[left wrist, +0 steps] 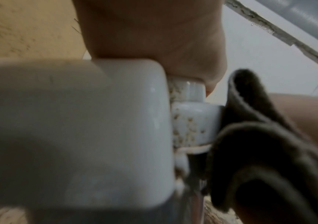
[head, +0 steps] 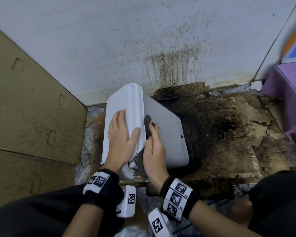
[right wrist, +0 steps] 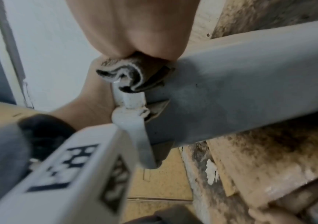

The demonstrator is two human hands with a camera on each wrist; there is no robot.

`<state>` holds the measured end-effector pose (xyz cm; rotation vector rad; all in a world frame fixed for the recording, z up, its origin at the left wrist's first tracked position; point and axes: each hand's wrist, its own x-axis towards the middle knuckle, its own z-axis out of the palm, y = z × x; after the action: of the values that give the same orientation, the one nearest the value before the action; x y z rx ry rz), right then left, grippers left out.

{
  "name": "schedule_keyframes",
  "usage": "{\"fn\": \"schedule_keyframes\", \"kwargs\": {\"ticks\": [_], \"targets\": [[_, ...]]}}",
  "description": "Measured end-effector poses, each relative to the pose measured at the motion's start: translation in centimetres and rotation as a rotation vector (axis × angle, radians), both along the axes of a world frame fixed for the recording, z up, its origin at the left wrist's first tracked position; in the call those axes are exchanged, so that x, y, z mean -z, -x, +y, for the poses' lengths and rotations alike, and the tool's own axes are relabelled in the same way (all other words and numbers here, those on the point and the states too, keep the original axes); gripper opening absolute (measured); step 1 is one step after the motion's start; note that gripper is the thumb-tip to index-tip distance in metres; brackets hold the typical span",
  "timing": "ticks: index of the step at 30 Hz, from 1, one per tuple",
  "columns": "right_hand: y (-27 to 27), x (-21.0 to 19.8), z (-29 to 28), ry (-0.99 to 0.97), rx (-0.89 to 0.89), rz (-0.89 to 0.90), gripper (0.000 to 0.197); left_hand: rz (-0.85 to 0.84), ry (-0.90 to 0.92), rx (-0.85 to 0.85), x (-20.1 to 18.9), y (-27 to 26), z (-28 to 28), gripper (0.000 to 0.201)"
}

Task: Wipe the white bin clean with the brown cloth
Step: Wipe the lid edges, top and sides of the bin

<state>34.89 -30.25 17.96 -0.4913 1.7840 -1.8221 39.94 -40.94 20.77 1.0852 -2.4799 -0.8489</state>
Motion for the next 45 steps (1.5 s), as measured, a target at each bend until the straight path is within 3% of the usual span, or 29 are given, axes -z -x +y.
{"fn": "schedule_keyframes", "kwargs": {"ticks": [3, 9, 15, 19, 24, 31, 38, 45], "targets": [[0.5, 0.5, -0.9, -0.008, 0.017, 0.078, 0.051, -0.013, 0.011, -0.005, 0.0, 0.1, 0.0, 0.09], [2.1, 1.2, -2.1, -0.045, -0.085, 0.06, 0.051, -0.014, -0.026, -0.001, 0.1, -1.1, -0.7, 0.091], [4.0, 5.2, 0.2, -0.071, -0.198, 0.341, 0.053, -0.001, -0.024, -0.002, 0.0, -1.1, -0.6, 0.089], [5.1, 9.2, 2.4, -0.164, -0.197, 0.306, 0.055, 0.009, -0.042, -0.007, 0.0, -1.4, -0.8, 0.09], [6.7, 13.2, 5.3, -0.412, -0.129, 0.133, 0.055, 0.01, -0.06, -0.01, -0.2, -1.3, -0.8, 0.089], [6.2, 10.7, 3.9, -0.437, -0.094, 0.007, 0.053, -0.007, -0.023, -0.003, -0.4, -0.8, -0.4, 0.088], [6.5, 4.8, 1.7, -0.214, -0.153, 0.029, 0.05, -0.017, 0.031, 0.014, -0.6, 0.2, 0.4, 0.09], [9.6, 1.7, 1.9, 0.08, -0.017, -0.512, 0.04, -0.052, 0.07, 0.035, -1.0, 1.8, 2.0, 0.079]]}}
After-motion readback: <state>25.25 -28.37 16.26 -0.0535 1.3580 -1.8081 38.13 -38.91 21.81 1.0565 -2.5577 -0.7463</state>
